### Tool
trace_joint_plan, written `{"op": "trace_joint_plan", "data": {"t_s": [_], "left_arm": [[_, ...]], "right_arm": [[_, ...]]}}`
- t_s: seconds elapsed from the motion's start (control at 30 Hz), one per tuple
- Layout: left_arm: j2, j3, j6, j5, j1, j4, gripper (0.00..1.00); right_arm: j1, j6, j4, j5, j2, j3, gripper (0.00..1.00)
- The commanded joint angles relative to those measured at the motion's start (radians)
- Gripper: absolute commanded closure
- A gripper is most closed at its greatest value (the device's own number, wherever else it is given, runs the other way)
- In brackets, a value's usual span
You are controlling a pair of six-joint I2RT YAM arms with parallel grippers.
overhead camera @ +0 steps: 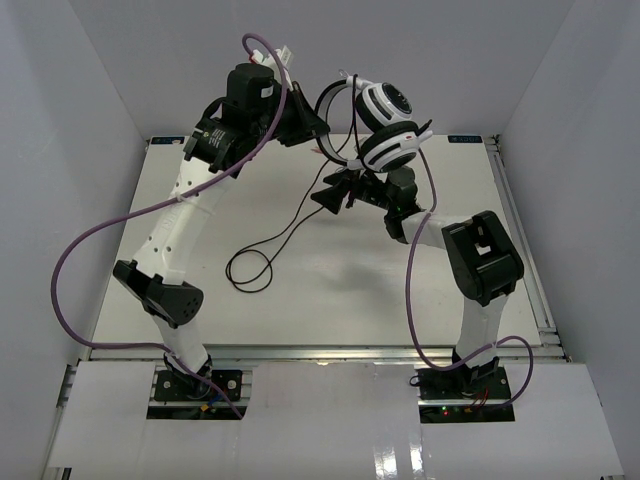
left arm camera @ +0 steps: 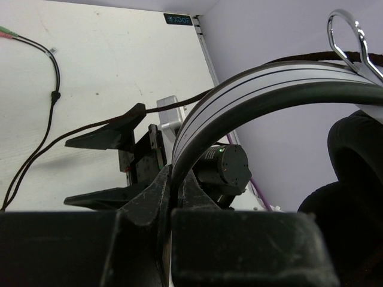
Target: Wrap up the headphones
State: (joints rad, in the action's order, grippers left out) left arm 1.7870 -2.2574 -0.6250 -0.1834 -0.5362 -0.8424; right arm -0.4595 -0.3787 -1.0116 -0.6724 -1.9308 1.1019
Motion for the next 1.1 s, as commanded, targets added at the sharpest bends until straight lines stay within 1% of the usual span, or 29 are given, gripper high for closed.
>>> {"op": "trace_joint_plan", "data": {"t_s": [0.0,0.07,0.13,0.17,0.27,0.33,0.4,0.5,0.53,0.6,0.67,0.7,0.77,0.83,0.97,1.07], "left_arm": [[-0.102,-0.043,-0.024,0.014,0.007,0.039,1.00],[-0.105,-0.036,-0.020,0.019,0.008,0.041,1.00],[-0.108,-0.032,-0.018,0.022,0.010,0.040,1.00],[-0.109,-0.030,-0.018,0.020,0.010,0.040,1.00],[-0.112,-0.022,-0.025,0.013,0.010,0.046,1.00],[-0.115,-0.013,-0.028,0.015,0.010,0.051,1.00],[-0.121,-0.010,-0.031,0.018,0.010,0.057,1.00],[-0.128,0.000,-0.047,0.027,0.010,0.067,1.00],[-0.133,0.010,-0.056,0.032,0.010,0.073,1.00],[-0.148,0.038,-0.087,0.049,0.010,0.087,1.00],[-0.159,0.056,-0.116,0.064,0.010,0.103,1.00],[-0.162,0.060,-0.124,0.070,0.010,0.107,1.00],[-0.170,0.056,-0.142,0.079,0.010,0.118,1.00],[-0.175,0.050,-0.159,0.081,0.010,0.124,1.00],[-0.186,0.040,-0.181,0.107,0.011,0.122,1.00],[-0.200,0.036,-0.193,0.157,0.020,0.112,1.00]], "right_arm": [[0.010,0.098,0.045,-0.005,0.020,-0.005,0.15],[0.009,0.111,0.097,-0.032,0.037,0.001,0.20],[0.003,0.154,0.205,-0.019,0.043,0.025,0.20],[0.001,0.162,0.224,0.000,0.041,0.037,0.20],[-0.004,0.127,0.234,0.076,0.007,0.064,0.13],[-0.004,0.087,0.264,0.117,-0.020,0.124,0.08],[-0.011,0.006,0.229,0.124,-0.073,0.170,0.04],[-0.023,-0.065,0.123,0.079,-0.107,0.195,0.04],[-0.026,-0.102,0.066,0.061,-0.120,0.197,0.05],[-0.033,-0.209,-0.098,0.020,-0.166,0.194,0.06],[-0.036,-0.304,-0.255,0.013,-0.195,0.173,0.08],[-0.037,-0.329,-0.296,0.013,-0.217,0.166,0.08],[-0.046,-0.333,-0.320,-0.007,-0.236,0.175,0.12],[-0.056,-0.324,-0.330,-0.026,-0.248,0.204,0.18],[-0.076,-0.317,-0.261,-0.048,-0.264,0.251,0.43],[-0.097,-0.321,-0.274,-0.068,-0.267,0.240,0.65]]}}
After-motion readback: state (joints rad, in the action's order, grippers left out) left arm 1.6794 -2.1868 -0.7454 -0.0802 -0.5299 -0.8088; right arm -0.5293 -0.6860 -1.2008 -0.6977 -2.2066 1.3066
